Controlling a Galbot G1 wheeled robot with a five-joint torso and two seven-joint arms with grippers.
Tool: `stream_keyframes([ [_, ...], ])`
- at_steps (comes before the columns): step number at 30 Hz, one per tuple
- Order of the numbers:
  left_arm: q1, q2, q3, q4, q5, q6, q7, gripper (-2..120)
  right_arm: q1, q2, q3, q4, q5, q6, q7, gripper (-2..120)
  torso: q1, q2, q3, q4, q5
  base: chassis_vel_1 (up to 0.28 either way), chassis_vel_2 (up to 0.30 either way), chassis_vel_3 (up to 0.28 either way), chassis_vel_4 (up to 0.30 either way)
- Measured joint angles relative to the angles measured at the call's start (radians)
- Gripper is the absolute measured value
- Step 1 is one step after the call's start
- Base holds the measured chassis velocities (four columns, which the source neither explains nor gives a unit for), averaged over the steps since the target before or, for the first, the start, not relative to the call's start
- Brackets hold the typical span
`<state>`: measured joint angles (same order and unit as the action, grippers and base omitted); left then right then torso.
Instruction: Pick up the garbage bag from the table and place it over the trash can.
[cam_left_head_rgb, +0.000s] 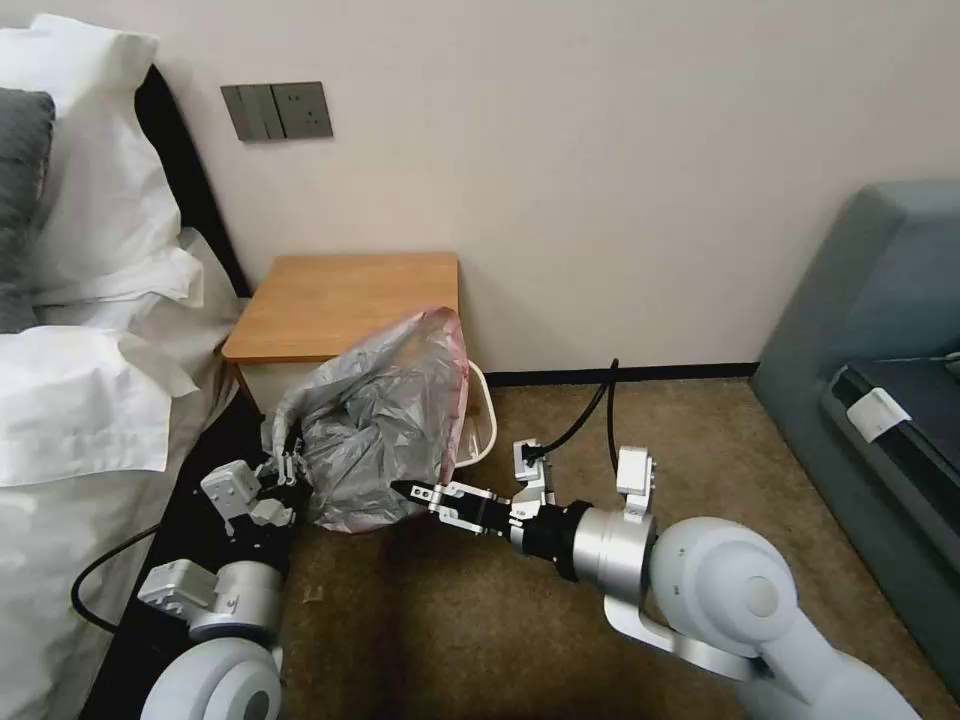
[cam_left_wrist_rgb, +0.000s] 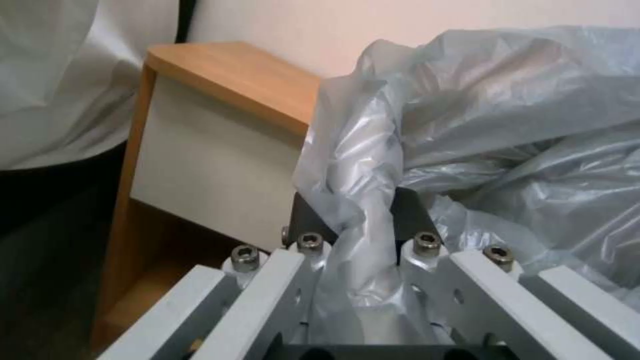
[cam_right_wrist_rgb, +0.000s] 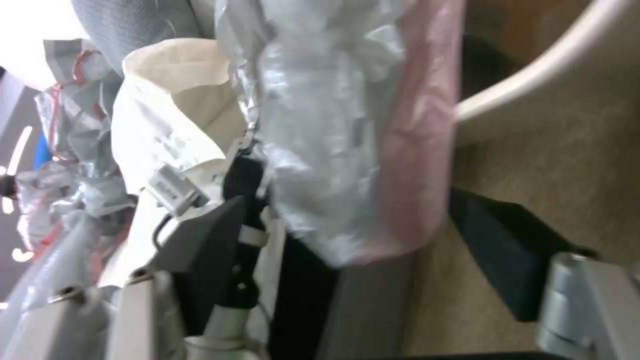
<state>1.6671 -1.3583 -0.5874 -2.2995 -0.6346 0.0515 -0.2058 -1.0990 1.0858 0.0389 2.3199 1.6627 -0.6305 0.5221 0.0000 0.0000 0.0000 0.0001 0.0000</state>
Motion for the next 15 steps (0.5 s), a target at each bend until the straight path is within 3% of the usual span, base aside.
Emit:
stream_keyframes([
  [11,0.001,0.003,-0.002,-0.01,-0.051,0.031,-0.026,8,-0.002,-0.021,0.007,0.03,-0.036,0.004,-0.017,32,0.0,0.0,0.0,-0.0001,0.0,0.0,0.0,0.0,0.0],
  [13,0.001,0.003,-0.002,-0.01,-0.051,0.031,-0.026,8,-0.002,-0.021,0.007,0.03,-0.036,0.004,-0.017,32,0.0,0.0,0.0,-0.0001,0.0,0.0,0.0,0.0,0.0],
  [15,-0.002,0.001,-0.003,-0.005,-0.057,0.033,-0.044,8,-0.01,-0.027,0.013,0.042,-0.045,0.007,-0.021,18,0.0,0.0,0.0,-0.0001,0.0001,0.0,0.0,0.0,0.0],
])
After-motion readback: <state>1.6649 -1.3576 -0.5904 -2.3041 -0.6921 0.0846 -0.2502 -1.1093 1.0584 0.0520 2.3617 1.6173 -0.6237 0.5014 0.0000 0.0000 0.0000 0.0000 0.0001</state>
